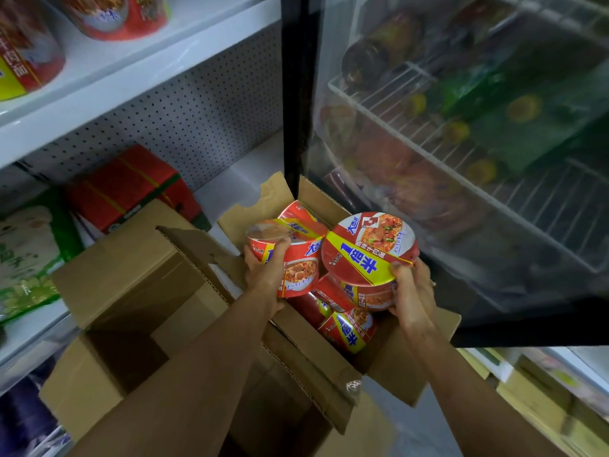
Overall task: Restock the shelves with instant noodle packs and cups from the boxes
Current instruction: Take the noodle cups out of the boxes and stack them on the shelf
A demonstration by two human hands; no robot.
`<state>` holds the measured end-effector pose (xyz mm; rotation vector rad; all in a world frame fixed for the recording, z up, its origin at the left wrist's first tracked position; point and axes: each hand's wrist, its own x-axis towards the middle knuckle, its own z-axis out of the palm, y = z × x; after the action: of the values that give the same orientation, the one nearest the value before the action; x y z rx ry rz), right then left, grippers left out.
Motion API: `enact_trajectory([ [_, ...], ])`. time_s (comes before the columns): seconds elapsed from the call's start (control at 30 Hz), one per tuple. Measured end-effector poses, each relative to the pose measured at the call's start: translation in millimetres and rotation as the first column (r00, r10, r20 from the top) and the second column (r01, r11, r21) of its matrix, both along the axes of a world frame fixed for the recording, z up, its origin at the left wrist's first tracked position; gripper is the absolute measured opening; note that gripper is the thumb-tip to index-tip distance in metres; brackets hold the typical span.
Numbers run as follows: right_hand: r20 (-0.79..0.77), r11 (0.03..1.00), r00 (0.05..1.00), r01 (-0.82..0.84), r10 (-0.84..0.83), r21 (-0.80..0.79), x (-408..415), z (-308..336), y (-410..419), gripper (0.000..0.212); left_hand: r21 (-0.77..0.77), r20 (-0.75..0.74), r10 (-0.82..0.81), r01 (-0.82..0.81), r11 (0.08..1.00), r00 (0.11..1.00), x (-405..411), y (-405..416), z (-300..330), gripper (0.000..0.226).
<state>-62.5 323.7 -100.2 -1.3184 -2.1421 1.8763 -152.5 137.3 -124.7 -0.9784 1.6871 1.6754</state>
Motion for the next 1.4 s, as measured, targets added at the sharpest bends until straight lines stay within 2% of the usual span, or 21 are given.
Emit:
enact_trajectory([
  [0.07,0.017,1.0,1.0,-0.009,0.009,-0.002,0.7,0.3,3.2,0.057,0.003,-0.013,0.028,-0.028,1.0,1.0,-0.2,4.1,4.6,0.102],
  [0.17,0.054,0.999,0.998,-0.036,0.035,0.015,0.0,0.7,2.4,0.073,0.014,-0.002,0.042,-0.042,0.999,0.999,-3.3,6.8,7.3,0.121],
  [0.23,0.067,0.999,0.997,-0.047,0.045,0.025,0.7,0.0,3.6,0.074,-0.002,0.008,0.042,-0.042,0.999,0.999,-5.3,8.1,4.7,0.127],
  [0.37,0.072,0.998,0.995,-0.067,0.067,-0.003,0.3,1.1,6.9,0.076,-0.024,-0.022,0.038,-0.038,0.999,0.999,-4.4,6.8,6.4,0.101],
  [0.5,0.057,0.997,0.996,-0.065,0.067,-0.037,0.1,4.5,10.0,0.056,-0.047,-0.072,0.074,-0.078,0.996,0.995,-2.6,2.7,5.1,0.089],
  [0.9,0.019,0.995,0.995,-0.098,0.099,-0.033,-0.9,47.0,-10.6,0.051,0.033,-0.333,0.206,-0.207,0.978,0.92,21.6,-29.1,61.8,0.082],
  [1.1,-0.042,0.993,0.993,-0.113,0.112,-0.024,5.6,77.0,-40.6,0.051,0.03,-0.464,0.188,-0.197,0.98,0.866,43.7,-67.8,90.4,0.09],
  [1.27,-0.116,0.99,0.984,-0.138,0.135,-0.014,25.6,102.6,-78.2,0.048,0.011,-0.592,0.192,-0.23,0.973,0.783,77.3,-110.1,129.5,0.064],
  [1.4,-0.167,0.984,0.971,-0.176,0.173,-0.005,46.0,124.2,-112.5,0.048,0.01,-0.624,0.224,-0.279,0.96,0.749,111.4,-149.3,156.0,0.071],
])
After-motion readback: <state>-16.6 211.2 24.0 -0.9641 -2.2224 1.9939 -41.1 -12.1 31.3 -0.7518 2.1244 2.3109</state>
